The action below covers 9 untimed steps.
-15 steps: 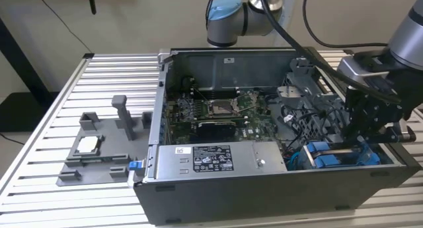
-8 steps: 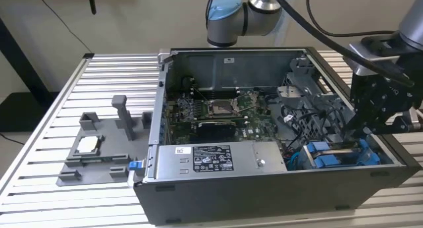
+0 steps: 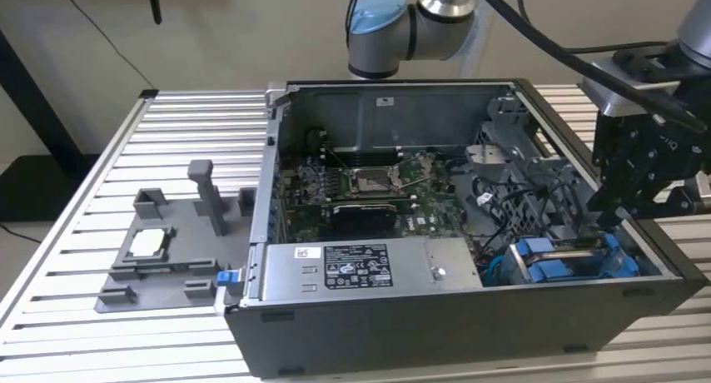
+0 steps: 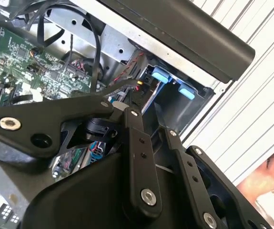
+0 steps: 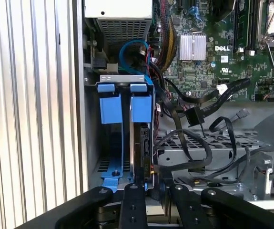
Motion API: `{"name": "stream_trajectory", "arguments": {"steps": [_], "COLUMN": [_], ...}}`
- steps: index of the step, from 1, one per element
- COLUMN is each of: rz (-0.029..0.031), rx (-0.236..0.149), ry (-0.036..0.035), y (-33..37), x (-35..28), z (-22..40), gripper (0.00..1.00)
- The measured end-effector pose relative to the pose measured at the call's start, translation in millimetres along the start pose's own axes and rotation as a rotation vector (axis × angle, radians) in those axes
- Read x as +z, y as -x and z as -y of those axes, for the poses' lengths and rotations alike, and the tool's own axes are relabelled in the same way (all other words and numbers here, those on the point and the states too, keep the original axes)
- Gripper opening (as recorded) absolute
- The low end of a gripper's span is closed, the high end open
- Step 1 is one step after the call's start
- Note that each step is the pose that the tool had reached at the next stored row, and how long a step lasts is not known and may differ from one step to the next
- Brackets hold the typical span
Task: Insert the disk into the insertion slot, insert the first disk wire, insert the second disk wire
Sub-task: 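Insert the first disk wire, then insert the second disk wire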
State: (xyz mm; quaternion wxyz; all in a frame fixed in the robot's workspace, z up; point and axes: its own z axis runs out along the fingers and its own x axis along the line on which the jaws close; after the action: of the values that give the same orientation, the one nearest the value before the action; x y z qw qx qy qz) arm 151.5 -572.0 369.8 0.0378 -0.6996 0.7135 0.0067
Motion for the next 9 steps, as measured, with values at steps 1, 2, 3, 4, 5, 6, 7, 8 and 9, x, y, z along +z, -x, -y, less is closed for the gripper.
{"name": "stream_trajectory", "arguments": {"steps": [1, 2, 3, 4, 5, 6, 7, 8, 9], "rz": [0.0000, -0.0002, -0.0008, -0.0012, -0.0012, -0.0012, -0.0011, -0.0011, -0.0012], "rx": [0.000, 0.000, 0.000, 0.001, 0.001, 0.001, 0.001, 0.001, 0.001], "ry": [-0.0001, 0.0008, 0.0076, 0.0155, 0.0204, 0.0236, 0.0238, 0.0240, 0.0240], "y": [0.0, 0.0, 0.0, 0.0, 0.0, 0.0, 0.1, 0.1, 0.1], "x": [0.0, -0.1, -0.2, -0.4, -0.6, -0.7, -0.6, -0.6, -0.7], "z": [0.0, -0.4, -0.4, -0.7, -1.1, -1.3, -1.3, -1.3, -1.3], "gripper": [0.27, 0.27, 0.27, 0.27, 0.27, 0.27, 0.27, 0.27, 0.27]}}
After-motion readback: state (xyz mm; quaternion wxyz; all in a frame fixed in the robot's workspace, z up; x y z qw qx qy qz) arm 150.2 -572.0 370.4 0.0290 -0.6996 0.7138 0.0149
